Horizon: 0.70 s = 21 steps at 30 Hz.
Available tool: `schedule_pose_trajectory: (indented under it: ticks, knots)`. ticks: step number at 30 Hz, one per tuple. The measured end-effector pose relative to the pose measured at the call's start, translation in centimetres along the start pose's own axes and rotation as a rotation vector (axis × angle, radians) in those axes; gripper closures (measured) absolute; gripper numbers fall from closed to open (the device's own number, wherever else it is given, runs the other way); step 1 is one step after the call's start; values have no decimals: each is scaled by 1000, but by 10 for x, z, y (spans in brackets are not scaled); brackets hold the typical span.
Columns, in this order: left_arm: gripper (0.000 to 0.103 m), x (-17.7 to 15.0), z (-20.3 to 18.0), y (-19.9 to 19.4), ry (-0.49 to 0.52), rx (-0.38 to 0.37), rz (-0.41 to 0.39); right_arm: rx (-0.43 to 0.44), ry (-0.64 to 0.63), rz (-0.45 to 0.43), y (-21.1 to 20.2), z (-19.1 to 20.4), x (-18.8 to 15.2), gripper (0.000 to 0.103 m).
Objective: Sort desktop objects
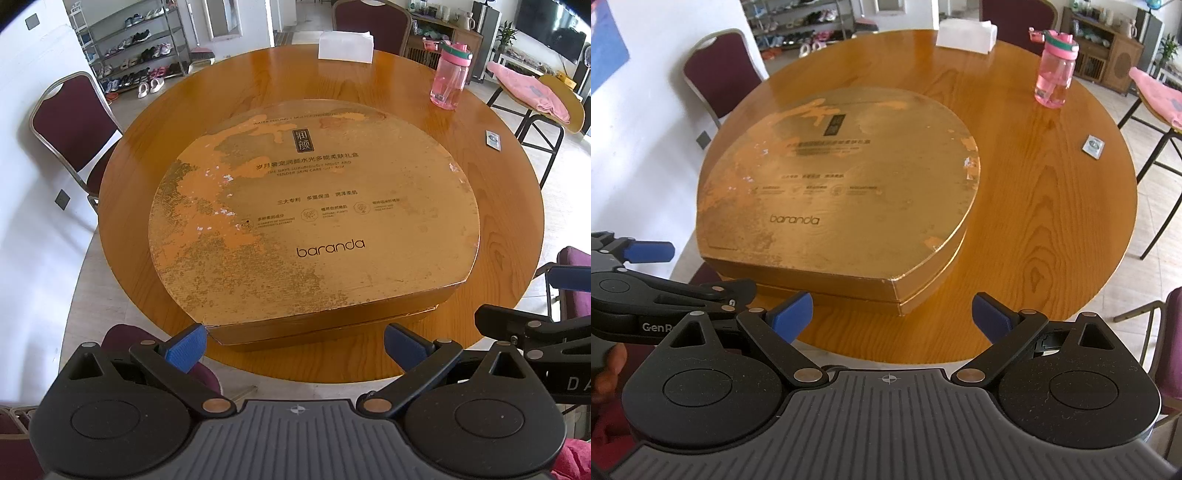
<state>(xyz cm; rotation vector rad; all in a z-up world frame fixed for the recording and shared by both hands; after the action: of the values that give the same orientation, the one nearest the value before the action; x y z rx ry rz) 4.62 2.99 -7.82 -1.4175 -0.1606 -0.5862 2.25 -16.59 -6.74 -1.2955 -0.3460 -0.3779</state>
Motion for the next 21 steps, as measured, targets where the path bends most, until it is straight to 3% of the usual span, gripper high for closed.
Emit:
schedule_pose_trajectory:
  ticks: [21]
  knots:
    - [2, 2, -1, 1, 7, 6, 3, -4, -1, 1, 2, 0, 0, 7]
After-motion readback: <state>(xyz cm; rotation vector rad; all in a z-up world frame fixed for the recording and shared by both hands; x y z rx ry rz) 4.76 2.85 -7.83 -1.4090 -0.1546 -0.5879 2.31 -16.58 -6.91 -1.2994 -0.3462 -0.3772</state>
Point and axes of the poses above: each gripper's, at about its wrist camera, not at the fingertips, and y roughly the way its jaws point, z to its left, x to its top, the point moved 8 cm from there along y, roughly the way its jaws point, and after that the axes turned 13 degrees about y, right-handed, at the moved point
